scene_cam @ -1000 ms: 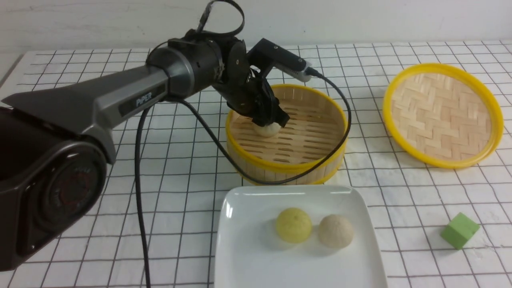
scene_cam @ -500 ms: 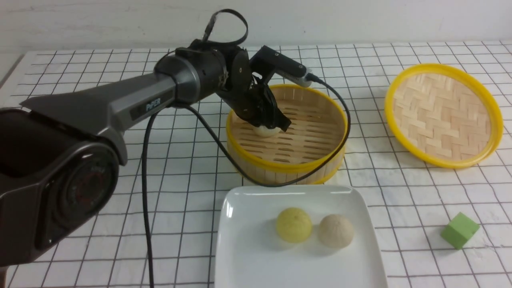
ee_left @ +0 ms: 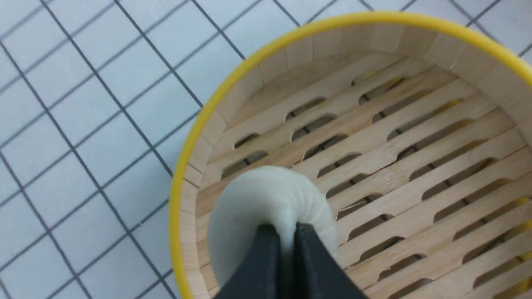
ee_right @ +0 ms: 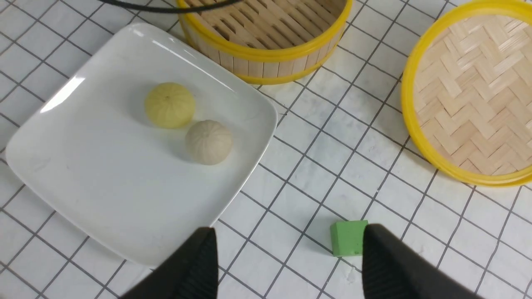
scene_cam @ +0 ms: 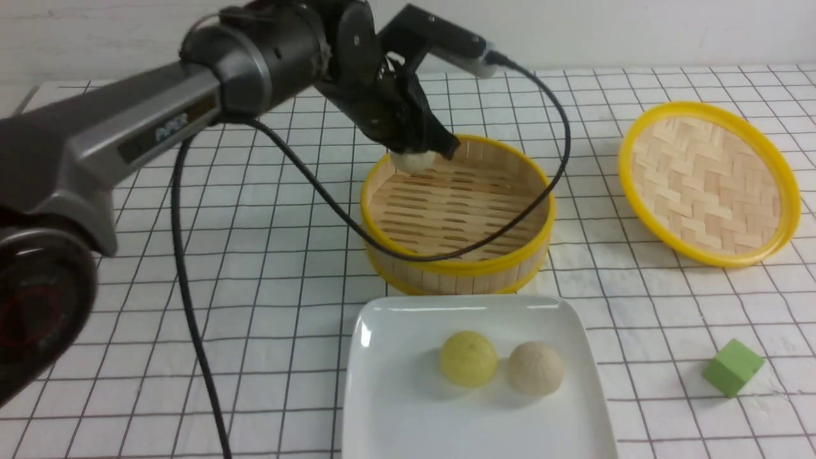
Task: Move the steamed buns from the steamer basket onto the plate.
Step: Use the left arm to put the steamed stuffed bun into the plate
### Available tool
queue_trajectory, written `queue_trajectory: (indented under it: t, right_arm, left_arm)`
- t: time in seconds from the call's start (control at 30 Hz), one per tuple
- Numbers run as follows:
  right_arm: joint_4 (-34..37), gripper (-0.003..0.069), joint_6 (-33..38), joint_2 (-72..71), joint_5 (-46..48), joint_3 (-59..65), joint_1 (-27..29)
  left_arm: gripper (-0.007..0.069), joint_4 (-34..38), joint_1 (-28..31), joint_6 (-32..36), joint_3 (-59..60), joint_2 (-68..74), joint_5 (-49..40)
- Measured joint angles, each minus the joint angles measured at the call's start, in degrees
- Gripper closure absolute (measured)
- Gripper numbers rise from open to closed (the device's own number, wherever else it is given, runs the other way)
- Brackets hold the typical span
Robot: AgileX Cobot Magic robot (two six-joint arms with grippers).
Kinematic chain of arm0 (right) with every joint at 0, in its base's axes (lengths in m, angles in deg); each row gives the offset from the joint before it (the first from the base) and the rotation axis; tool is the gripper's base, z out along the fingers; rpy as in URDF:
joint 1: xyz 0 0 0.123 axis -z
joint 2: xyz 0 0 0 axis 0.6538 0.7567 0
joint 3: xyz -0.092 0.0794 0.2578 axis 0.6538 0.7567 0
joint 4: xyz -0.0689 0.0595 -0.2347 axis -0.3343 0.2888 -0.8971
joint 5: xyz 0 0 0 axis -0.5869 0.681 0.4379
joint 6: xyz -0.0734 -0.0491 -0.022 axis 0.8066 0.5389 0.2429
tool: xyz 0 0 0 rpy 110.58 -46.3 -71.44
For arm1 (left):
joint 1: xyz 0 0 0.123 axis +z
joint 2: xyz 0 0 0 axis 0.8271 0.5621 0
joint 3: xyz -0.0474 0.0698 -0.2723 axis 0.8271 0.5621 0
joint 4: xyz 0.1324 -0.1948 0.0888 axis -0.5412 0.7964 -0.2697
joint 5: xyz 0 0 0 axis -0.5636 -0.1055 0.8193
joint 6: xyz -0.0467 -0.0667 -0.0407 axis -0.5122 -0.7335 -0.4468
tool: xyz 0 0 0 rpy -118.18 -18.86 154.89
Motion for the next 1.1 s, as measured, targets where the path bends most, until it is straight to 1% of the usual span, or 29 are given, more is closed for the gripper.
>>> queue_trajectory:
  t: [0.17, 0.2, 0.23, 0.53, 0.63, 0.73, 0.87, 1.1]
  right_arm:
    - [0.0, 0.0196, 0.0, 0.0, 0.0, 0.0, 0.0]
    - [0.0, 0.0197, 0.0, 0.0, 0.0, 0.0, 0.0]
    - [0.0, 0.0197, 0.0, 0.0, 0.0, 0.0, 0.0]
    - [0.0, 0.0197, 0.3, 0.0, 0.0, 0.0, 0.0]
    - [0.0, 0.0197, 0.5, 0.0, -0.1, 0.0, 0.0]
    - [0.0, 0.0197, 0.5, 0.0, -0.1, 0.0, 0.0]
    - [0.0, 0.0197, 0.5, 0.0, -0.1, 0.0, 0.0]
    - [0.0, 0.0197, 0.5, 0.0, 0.1, 0.0, 0.0]
  left_arm:
    - [0.0599, 0.2, 0.0, -2.7, 0.0, -5.6, -6.0]
    - [0.0599, 0.7, 0.0, -4.4, 0.0, -7.2, -9.0]
    - [0.0599, 1.1, 0.0, -5.0, 0.0, -7.8, -10.1]
    - [0.0598, 13.3, 0.0, -7.4, 0.1, -10.9, -29.1]
    - [0.0598, 15.7, 0.0, -9.3, 1.0, -10.9, -30.7]
    - [0.0598, 16.6, 0.0, -10.0, 2.1, -10.9, -30.8]
    - [0.0598, 18.1, -0.5, -10.2, 7.3, -10.9, -30.7]
    - [0.0598, 14.0, -5.5, -10.2, 16.2, -10.9, -30.4]
